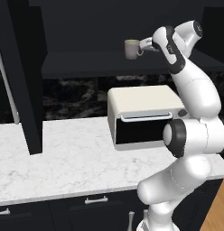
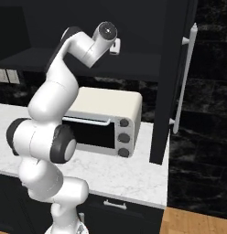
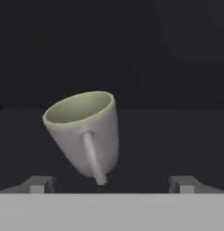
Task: Gather all objects into one cabinet and sort the glasses and bowls to opposite sides.
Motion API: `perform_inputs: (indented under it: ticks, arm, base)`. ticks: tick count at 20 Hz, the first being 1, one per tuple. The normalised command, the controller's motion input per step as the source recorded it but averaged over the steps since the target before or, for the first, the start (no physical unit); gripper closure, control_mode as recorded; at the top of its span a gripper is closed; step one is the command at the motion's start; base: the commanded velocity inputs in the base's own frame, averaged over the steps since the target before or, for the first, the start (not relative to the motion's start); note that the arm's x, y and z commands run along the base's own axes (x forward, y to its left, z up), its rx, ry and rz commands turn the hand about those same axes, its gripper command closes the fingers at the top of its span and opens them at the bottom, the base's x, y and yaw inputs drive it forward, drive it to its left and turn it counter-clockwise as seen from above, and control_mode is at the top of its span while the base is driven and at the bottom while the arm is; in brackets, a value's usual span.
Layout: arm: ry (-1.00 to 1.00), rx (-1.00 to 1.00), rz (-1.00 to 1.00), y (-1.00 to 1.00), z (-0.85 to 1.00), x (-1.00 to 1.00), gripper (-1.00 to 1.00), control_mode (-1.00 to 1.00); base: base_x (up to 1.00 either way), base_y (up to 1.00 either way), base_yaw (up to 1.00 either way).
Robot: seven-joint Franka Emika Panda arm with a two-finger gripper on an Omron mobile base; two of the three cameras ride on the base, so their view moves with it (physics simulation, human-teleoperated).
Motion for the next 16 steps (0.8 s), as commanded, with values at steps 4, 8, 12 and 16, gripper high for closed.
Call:
perform_inputs:
  ticks: [4,8,12,16]
  arm:
    - [0.08,0.03,0.03,0.00,-0.03,0.43,-1.00,-1.00]
    - [0.04,0.03,0.03,0.00,-0.17,0.38,-1.00,-1.00]
    - [0.00,0.01,0.04,0.01,-0.13,0.24,-1.00,-1.00]
    - [0.00,0.00,0.04,0.02,-0.03,0.27,-1.00,-1.00]
  base:
    - [0.00,0.00,0.00]
    - [0.00,0.00,0.00]
    - [0.00,0.00,0.00]
    - [0.00,0.00,0.00]
